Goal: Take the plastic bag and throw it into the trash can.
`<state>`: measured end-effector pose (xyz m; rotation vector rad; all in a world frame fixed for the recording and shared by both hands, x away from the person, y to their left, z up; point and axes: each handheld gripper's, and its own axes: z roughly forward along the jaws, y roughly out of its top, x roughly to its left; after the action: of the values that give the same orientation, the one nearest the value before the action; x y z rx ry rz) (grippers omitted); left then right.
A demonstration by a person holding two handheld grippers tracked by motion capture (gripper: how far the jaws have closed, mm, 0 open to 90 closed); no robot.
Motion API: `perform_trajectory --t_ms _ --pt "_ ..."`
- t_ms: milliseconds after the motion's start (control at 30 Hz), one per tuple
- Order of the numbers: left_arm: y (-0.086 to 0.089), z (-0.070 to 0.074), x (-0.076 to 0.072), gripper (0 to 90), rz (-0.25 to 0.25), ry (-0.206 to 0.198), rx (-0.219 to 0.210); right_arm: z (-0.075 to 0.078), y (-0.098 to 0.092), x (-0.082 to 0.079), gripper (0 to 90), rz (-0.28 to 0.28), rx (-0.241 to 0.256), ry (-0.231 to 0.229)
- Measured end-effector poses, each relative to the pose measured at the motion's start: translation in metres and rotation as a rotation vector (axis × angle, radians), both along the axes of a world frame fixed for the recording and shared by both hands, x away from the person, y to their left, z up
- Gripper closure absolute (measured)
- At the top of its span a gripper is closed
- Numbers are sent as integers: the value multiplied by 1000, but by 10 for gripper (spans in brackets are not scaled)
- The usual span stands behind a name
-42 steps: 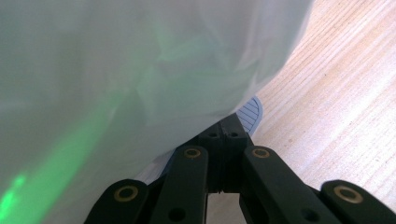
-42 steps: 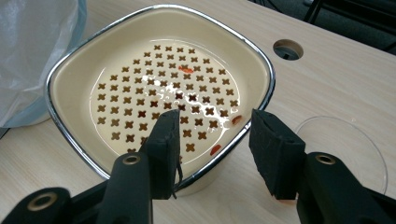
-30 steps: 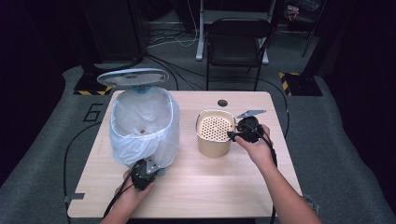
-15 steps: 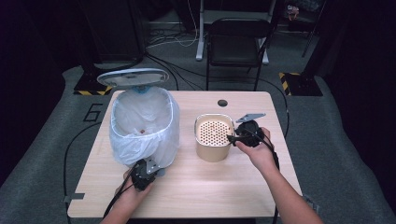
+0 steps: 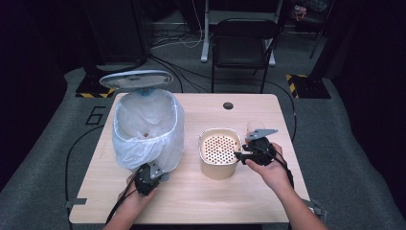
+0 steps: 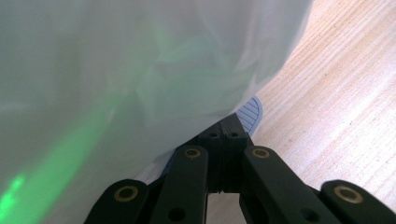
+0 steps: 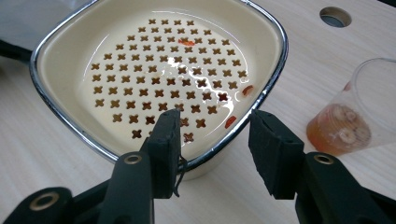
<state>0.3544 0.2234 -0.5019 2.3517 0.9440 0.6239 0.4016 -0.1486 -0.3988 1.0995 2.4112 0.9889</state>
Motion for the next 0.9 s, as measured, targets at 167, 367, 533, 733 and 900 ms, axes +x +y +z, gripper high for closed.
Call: perform_trajectory --t_ms 167,367,533,733,900 --pt "0 0 0 900 2 0 -3 -1 1 -16 539 23 9 3" --pt "0 0 0 900 -1 -1 3 -1 4 -29 538 55 2 3" --pt "0 0 0 900 1 0 1 0 6 -34 537 66 2 11" --pt "0 0 0 900 2 0 0 2 6 -32 510 80 17 27" --pt "0 0 0 900 2 -1 0 11 3 -30 505 75 54 16"
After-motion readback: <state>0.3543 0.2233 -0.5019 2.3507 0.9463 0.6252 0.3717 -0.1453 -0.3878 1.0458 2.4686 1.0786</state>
